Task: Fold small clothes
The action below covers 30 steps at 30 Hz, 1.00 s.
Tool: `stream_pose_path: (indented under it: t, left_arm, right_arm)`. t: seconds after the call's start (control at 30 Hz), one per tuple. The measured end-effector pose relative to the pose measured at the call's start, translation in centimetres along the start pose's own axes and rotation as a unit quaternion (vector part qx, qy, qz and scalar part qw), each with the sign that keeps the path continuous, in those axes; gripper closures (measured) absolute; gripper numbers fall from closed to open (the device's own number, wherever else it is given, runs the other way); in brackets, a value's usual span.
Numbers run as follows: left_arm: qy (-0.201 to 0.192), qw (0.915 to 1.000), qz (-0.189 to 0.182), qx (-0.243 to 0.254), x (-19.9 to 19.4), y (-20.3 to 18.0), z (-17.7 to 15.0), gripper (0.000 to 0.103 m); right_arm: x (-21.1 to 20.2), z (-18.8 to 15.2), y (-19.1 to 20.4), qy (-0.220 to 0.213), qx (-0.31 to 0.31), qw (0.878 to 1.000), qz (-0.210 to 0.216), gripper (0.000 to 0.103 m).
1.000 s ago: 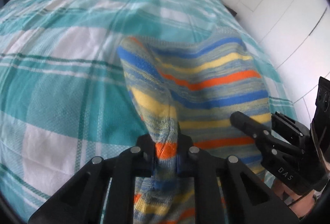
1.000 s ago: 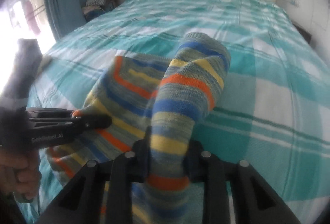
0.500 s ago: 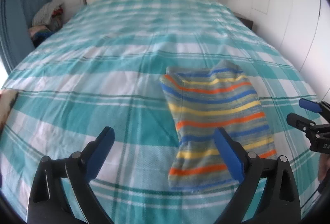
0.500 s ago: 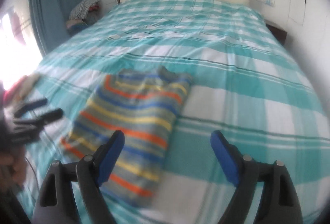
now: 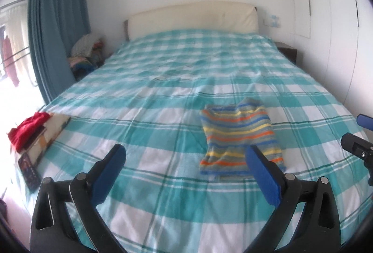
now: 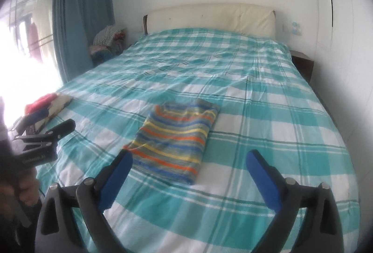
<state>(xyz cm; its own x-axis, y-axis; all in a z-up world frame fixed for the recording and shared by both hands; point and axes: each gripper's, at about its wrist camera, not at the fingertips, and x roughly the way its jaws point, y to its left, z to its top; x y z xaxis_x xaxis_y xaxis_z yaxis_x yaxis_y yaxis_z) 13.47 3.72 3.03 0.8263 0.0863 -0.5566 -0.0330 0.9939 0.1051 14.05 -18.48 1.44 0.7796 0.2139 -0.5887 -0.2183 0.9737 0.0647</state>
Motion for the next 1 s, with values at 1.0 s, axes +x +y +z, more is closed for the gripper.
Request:
stream_pose_path:
  t: [1.0]
  left_arm:
    - [0.056, 0.9983, -0.006, 0.014, -4.6, -1.1, -3.5, 0.0]
  right_arm:
    - [-5.0, -3.5, 5.5, 0.063, -0.033, 0.997, -0.034, 0.001]
